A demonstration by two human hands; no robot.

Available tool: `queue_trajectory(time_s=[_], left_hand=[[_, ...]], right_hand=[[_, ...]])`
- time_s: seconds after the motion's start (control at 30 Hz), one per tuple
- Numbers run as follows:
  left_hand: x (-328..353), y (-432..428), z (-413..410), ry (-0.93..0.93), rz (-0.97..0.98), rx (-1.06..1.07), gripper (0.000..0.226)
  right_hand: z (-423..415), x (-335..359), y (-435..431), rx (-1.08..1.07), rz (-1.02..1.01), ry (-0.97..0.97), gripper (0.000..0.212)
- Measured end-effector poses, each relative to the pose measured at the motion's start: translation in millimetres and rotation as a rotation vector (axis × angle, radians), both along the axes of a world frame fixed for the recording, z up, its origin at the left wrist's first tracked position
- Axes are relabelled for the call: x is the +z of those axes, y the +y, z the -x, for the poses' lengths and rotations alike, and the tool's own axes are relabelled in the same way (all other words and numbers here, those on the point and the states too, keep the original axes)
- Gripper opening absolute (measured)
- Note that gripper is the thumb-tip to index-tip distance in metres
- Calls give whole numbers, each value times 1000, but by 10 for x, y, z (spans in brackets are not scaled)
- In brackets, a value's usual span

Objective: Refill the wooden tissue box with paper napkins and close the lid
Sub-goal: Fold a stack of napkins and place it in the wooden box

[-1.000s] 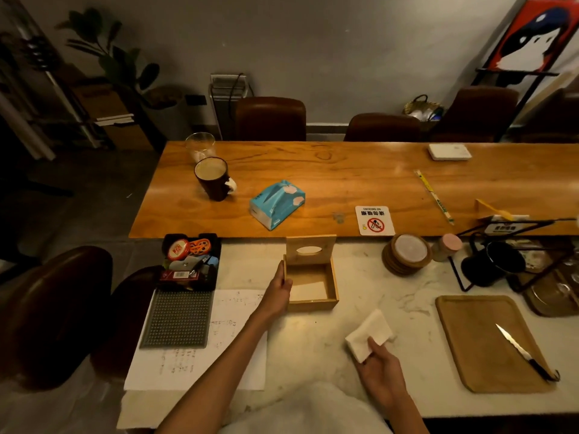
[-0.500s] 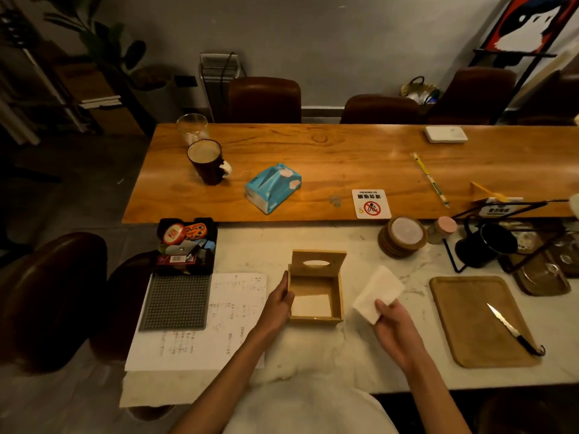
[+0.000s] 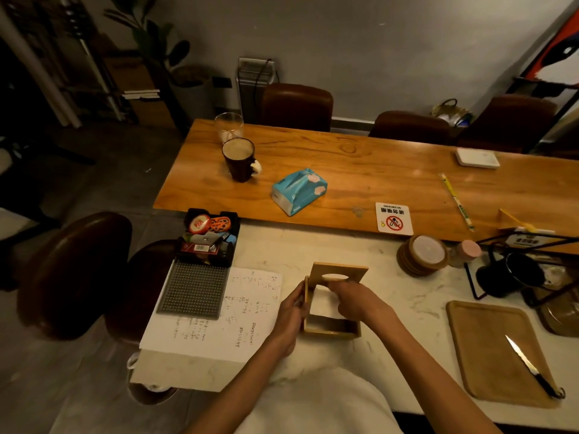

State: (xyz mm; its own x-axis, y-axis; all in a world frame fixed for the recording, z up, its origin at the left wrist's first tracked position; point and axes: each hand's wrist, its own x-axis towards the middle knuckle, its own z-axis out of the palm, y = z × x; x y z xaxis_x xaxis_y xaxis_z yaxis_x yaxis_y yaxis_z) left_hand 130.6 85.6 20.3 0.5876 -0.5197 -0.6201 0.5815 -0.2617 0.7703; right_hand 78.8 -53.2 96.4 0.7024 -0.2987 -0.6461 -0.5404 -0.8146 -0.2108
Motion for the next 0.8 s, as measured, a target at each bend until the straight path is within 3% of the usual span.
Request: queue_trajectory(time_s=[0.17,0.33,0.47,0.63,0.8], left_hand=[[21,1,20,-15,12,6,49],[35,-16,24,-11,10,24,54],[28,-16,37,-18,9,21,52],[7,-26,28,-33,-15,3,52],[-34,-16,26,-60,-28,-14,54]], right_hand=[[-40,-228,44,89,-50,96,58],[-76,-490,83,146,-41,172,37],[-88,-618,102,202,27,159,32],[-40,-735,125,160,85,107,42],[-4,-772,123,122,50,89,68]])
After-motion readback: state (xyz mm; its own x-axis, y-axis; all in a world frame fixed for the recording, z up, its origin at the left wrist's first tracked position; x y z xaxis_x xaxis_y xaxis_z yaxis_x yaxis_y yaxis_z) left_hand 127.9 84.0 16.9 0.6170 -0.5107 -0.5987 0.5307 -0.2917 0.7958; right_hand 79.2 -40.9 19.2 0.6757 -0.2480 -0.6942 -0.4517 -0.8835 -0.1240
